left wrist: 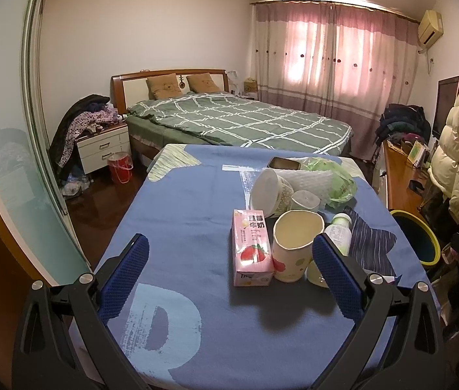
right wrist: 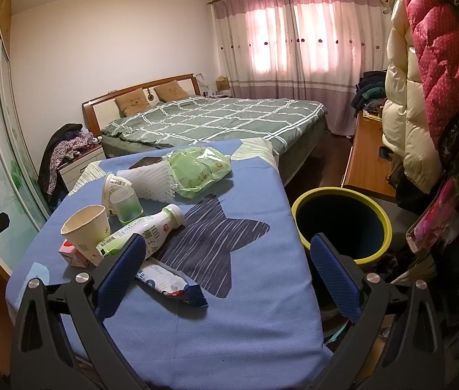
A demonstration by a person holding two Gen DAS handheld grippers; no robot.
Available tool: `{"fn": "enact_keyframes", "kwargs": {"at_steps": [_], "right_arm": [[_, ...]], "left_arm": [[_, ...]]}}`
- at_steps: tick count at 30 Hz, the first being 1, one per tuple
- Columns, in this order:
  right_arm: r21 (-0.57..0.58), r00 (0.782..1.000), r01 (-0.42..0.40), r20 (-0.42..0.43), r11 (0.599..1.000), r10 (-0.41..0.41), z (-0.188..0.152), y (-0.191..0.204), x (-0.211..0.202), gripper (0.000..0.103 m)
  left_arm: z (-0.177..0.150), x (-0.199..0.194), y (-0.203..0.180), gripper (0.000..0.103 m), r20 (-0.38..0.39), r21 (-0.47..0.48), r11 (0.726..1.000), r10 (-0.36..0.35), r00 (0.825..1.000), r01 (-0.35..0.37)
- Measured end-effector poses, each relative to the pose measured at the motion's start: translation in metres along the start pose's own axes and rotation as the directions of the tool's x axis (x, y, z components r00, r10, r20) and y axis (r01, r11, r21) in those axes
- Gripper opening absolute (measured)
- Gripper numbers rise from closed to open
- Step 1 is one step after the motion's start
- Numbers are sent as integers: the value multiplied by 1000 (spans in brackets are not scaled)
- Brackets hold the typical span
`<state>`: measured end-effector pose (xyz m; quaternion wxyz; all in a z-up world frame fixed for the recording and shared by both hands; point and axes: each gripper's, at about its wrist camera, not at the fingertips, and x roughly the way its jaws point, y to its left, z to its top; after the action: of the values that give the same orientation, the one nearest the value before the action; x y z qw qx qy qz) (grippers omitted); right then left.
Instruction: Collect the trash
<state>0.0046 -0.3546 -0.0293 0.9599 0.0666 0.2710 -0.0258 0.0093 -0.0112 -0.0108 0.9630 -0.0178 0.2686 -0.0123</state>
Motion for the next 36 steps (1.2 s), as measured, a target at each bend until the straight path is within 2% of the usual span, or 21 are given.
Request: {"fn": "enact_keyframes", "kwargs": {"at_steps": [36], "right_arm": [[5, 1000, 0, -9, 1000, 0, -2, -1, 4, 97]], "left_arm": [[0, 5, -6, 99, -16, 18, 1000, -9, 1000, 10]]}}
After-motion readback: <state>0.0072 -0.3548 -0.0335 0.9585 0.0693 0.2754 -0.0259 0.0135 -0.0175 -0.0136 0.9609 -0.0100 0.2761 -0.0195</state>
